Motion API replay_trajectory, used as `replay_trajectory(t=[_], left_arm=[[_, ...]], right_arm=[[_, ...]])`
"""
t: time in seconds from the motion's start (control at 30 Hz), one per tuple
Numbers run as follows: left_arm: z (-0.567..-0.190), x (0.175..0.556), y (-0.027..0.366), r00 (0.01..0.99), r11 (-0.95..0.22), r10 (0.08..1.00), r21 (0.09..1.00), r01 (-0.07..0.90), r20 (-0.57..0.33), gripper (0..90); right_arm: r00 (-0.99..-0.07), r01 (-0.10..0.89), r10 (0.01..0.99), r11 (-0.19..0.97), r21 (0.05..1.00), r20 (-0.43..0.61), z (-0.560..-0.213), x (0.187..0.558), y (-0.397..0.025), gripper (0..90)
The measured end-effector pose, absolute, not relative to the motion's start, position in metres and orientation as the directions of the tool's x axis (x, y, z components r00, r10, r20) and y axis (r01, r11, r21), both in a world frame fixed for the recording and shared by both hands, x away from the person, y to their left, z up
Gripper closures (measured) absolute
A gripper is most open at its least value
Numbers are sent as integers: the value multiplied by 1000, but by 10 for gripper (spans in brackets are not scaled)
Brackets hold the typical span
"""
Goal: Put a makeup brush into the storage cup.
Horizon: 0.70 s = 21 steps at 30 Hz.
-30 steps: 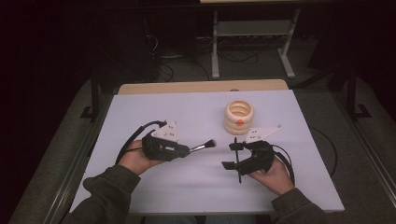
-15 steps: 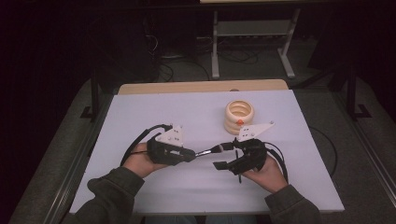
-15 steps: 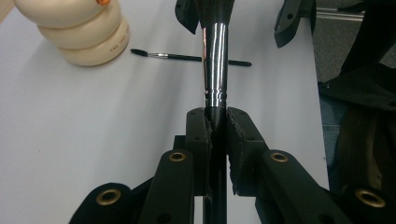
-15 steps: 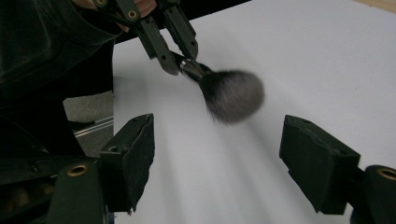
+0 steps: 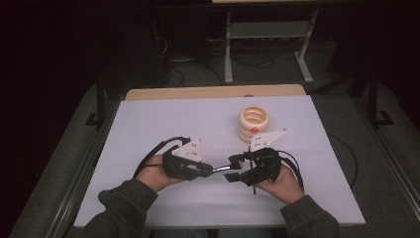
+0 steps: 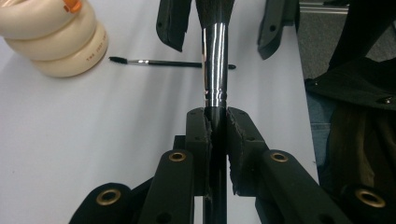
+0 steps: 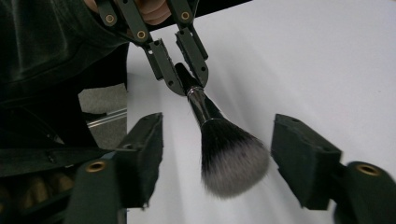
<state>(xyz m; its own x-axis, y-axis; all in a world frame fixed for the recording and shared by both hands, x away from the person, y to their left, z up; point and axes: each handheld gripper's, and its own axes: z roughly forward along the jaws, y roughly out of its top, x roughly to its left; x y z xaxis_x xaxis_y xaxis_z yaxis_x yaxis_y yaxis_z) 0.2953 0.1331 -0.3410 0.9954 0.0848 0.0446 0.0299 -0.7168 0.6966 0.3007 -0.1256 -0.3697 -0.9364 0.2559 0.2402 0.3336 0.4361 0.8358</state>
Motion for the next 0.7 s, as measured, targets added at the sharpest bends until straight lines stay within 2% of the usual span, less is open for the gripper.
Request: replay_trajectory(t=[0.17,0.43,0.7], left_arm=[[-341,293,130,997,-721,69,693,18,45,793],[-342,291,129,997,-710,58,704,10,44,793],[-345,290,125,998,-725,52,688,15,33,788]], right_arm=[[-941,331,224,446,832,254,-370,300,-126,478],[-947,319,156,419,850,279,-370,302,-130,731],[-950,311,122,433,846,287,-369,304,-132,754]])
